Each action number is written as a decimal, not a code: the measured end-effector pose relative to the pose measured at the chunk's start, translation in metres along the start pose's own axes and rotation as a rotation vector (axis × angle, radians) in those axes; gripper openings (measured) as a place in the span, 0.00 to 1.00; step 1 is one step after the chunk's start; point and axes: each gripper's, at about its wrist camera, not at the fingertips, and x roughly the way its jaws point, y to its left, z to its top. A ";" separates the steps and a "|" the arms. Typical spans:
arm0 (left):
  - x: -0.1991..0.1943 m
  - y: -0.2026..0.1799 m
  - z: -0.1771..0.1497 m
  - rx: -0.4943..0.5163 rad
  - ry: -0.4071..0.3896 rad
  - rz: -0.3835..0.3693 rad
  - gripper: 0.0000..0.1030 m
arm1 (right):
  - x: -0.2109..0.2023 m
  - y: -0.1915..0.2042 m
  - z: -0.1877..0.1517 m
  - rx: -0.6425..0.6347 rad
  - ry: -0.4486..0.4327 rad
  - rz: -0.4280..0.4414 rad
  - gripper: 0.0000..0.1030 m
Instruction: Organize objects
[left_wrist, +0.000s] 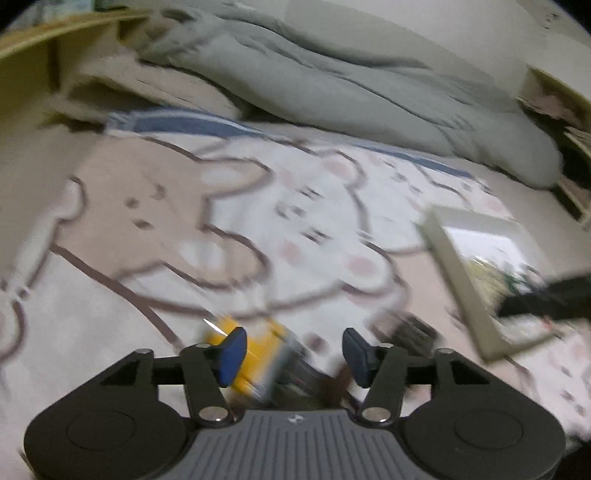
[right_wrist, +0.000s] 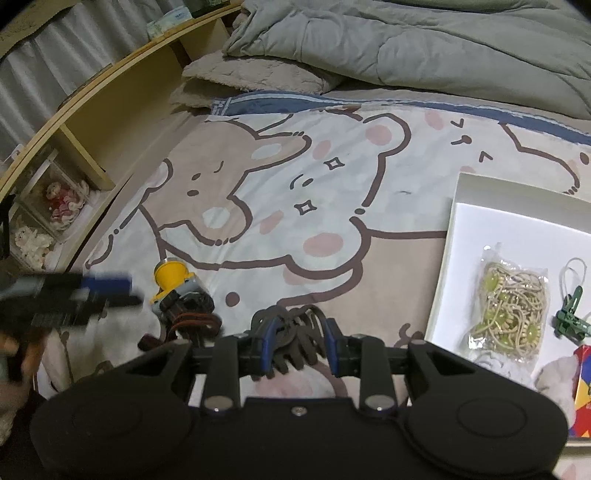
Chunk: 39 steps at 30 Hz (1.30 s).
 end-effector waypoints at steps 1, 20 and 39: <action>0.008 0.009 0.005 -0.017 -0.006 0.023 0.58 | 0.001 0.001 0.000 -0.002 0.002 0.000 0.29; 0.010 -0.019 -0.012 -0.112 0.092 -0.341 0.60 | 0.017 -0.012 0.006 0.019 0.020 -0.011 0.30; -0.016 -0.017 -0.004 -0.171 -0.062 -0.162 0.66 | 0.040 0.030 0.012 -0.074 0.034 0.017 0.29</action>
